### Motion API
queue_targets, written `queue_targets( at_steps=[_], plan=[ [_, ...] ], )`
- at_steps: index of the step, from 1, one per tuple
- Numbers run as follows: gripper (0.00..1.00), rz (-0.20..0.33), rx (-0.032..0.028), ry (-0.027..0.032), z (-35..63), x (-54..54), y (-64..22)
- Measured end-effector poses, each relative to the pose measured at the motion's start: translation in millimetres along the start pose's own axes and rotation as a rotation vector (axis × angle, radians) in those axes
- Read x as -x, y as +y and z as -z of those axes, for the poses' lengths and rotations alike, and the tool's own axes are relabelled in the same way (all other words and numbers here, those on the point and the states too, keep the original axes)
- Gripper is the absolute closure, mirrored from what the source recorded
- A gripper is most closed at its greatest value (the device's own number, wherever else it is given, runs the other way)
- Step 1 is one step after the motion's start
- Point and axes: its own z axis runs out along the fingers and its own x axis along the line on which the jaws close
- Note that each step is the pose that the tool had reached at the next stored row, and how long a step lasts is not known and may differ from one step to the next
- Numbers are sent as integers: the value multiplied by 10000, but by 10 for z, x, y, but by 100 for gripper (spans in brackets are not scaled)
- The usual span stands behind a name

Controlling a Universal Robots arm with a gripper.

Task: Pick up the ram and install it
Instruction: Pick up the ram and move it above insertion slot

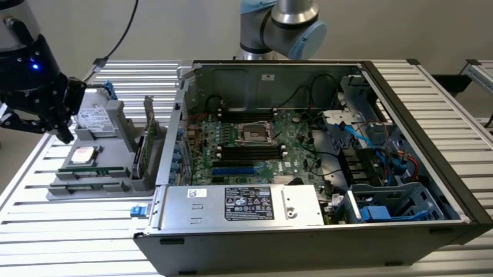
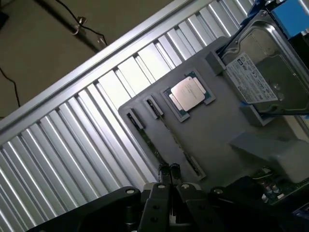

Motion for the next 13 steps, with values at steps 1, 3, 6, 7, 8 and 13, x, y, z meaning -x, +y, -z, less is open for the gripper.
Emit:
queue_targets(
  at_steps=[1, 3, 6, 7, 8, 13],
  plan=[
    [90, 185, -36, -6, -4, 0, 0],
    [90, 549, -109, -17, -11, 1, -1],
    [90, 1092, -214, -33, -22, 1, -2],
    [90, 1270, -242, -33, -26, 1, -2],
    [90, 1456, -263, -31, -32, 2, -3],
    [90, 2369, -333, -5, -59, 3, -4]
  ],
)
